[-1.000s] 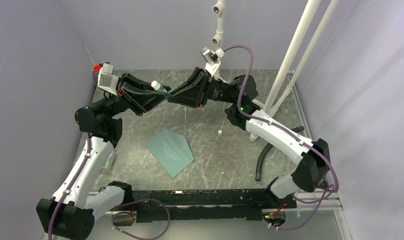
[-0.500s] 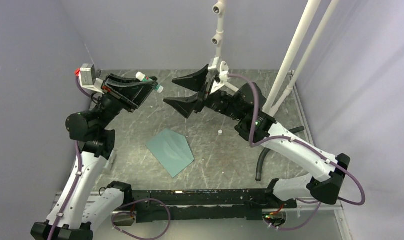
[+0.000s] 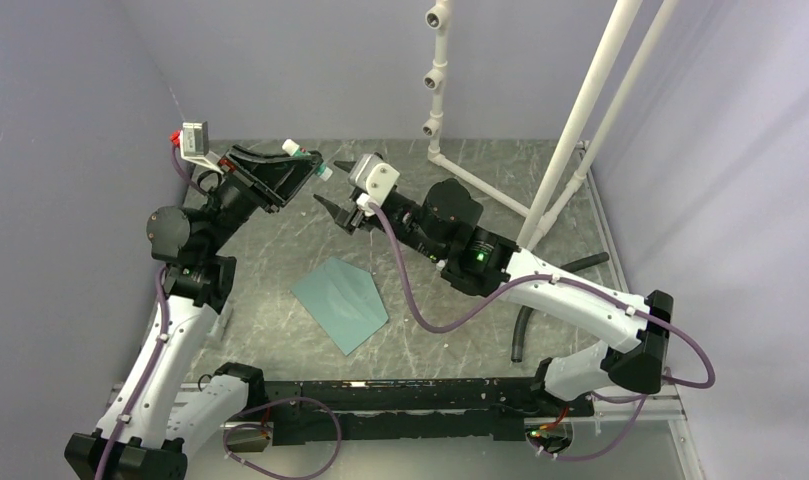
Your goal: Place the letter into the envelope and seal it
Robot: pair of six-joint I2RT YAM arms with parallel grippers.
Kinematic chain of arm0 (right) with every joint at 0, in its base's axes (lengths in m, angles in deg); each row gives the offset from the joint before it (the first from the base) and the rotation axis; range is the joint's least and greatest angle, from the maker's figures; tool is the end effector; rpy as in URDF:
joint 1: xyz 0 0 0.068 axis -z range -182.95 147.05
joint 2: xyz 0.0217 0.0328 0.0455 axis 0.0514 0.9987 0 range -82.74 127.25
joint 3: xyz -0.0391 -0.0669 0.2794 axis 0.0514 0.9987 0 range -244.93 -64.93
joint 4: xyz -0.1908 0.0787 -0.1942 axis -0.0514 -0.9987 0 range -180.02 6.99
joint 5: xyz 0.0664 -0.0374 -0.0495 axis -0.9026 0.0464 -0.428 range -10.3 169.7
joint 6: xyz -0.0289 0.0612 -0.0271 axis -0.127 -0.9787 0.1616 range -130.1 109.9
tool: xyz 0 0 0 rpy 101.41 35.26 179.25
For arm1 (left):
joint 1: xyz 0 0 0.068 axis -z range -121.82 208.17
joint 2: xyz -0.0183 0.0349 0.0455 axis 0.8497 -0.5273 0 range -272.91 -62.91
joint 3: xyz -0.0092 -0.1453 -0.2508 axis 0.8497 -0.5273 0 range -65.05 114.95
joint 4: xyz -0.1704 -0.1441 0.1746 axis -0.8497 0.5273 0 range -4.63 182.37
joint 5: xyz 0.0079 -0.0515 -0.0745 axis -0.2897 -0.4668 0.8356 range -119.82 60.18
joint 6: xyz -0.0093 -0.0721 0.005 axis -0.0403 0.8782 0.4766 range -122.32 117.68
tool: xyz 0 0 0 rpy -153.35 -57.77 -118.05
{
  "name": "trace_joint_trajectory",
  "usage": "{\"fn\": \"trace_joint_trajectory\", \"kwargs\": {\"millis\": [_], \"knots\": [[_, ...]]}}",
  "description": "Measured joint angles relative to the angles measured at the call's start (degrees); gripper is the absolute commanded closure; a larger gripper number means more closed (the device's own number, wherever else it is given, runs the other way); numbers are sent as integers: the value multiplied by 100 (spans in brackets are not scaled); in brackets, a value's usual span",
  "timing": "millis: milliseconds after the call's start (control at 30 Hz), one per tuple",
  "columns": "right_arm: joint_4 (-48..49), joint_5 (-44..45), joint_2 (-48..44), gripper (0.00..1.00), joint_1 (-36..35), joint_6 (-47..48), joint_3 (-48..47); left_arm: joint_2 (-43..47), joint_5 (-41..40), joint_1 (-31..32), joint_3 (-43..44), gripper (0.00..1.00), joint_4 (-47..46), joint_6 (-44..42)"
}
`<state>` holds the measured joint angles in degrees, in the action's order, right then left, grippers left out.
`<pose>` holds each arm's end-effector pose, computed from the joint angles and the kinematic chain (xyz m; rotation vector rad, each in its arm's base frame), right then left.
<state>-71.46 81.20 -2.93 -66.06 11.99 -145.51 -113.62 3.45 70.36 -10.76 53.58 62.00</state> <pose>0.1683 0.3284 0.4830 -0.9173 1.0306 0.5835 0.1956 -0.0761 0.4803 0.0821 1.1810 -1.4687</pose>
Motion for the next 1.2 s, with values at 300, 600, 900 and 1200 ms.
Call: {"fn": "trace_joint_trajectory", "kwargs": {"millis": [300, 600, 900, 1200], "knots": [[33, 278, 44, 58, -26, 234, -234, 0, 2, 0, -7, 97, 42, -63], [-175, 238, 216, 91, -57, 243, -437, 0, 9, -13, -7, 98, 44, -151], [-260, -339, 146, 100, 166, -494, -431, 15, 140, -37, -35, 98, -66, -308], [1008, -3027, -70, 100, 1355, -4393, 579, 48, 861, 63, -302, 98, -459, -1034]]}}
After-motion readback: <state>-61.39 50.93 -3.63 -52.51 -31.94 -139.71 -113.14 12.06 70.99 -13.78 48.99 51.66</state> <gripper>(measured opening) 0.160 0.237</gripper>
